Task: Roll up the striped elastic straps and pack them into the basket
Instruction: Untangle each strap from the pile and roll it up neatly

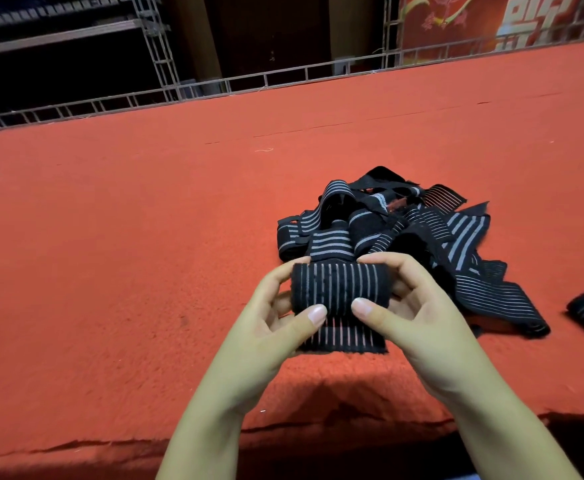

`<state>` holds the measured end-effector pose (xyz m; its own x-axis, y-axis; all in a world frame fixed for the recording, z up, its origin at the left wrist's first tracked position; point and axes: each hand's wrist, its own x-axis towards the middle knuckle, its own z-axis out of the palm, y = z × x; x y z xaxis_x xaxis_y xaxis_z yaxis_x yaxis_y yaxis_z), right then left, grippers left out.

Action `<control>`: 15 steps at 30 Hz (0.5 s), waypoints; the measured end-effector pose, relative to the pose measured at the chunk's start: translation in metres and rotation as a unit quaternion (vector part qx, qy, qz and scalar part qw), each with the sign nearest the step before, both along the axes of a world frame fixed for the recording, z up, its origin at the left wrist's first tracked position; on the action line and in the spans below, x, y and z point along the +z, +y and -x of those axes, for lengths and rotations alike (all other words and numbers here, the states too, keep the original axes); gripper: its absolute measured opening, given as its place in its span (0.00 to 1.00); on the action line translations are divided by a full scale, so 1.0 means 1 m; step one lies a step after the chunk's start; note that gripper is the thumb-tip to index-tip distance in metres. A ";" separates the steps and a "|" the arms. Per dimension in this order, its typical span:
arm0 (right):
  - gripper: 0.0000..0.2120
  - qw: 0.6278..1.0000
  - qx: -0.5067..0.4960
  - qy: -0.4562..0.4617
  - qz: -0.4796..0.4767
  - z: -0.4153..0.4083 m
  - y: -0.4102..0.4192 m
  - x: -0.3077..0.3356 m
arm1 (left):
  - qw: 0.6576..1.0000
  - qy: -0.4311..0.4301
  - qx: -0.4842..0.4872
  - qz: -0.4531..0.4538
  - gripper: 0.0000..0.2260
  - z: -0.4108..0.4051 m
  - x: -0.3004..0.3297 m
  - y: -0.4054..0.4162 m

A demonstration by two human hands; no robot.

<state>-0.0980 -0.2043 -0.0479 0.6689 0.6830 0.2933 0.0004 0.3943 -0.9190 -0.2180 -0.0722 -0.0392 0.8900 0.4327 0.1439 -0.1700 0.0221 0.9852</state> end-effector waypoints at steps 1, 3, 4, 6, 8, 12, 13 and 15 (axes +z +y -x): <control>0.18 1.000 -0.003 -0.028 0.000 0.001 0.000 -0.001 | 1.000 0.003 0.003 0.005 0.28 -0.001 0.000 -0.001; 0.19 0.996 -0.008 -0.084 0.003 0.001 -0.001 -0.001 | 1.000 0.004 0.008 0.022 0.28 -0.004 0.000 -0.002; 0.19 0.994 -0.012 -0.107 0.003 0.001 -0.001 -0.002 | 0.999 -0.002 0.009 0.034 0.28 -0.005 0.000 -0.002; 0.20 0.990 -0.019 -0.139 0.003 0.001 -0.002 -0.001 | 0.999 -0.018 0.013 0.048 0.25 -0.007 -0.001 -0.003; 0.20 0.987 -0.020 -0.159 0.003 -0.001 -0.002 -0.002 | 0.998 -0.028 0.025 0.047 0.17 -0.008 -0.002 -0.002; 0.14 0.989 0.020 -0.142 0.025 -0.005 -0.008 -0.004 | 0.999 -0.031 0.031 0.021 0.13 -0.009 -0.006 0.000; 0.14 0.991 0.035 -0.126 0.030 -0.006 -0.010 -0.005 | 0.999 -0.028 0.032 0.007 0.13 -0.009 -0.006 0.001; 0.13 0.993 0.031 -0.106 0.047 -0.010 -0.015 -0.009 | 0.999 -0.017 0.035 -0.032 0.14 -0.010 -0.007 0.001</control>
<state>-0.0879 -0.2196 -0.0568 0.5542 0.7526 0.3556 0.1758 0.3118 -0.9338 -0.2079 -0.0709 -0.0464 0.8518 0.4827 0.2034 -0.2029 -0.0540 0.9777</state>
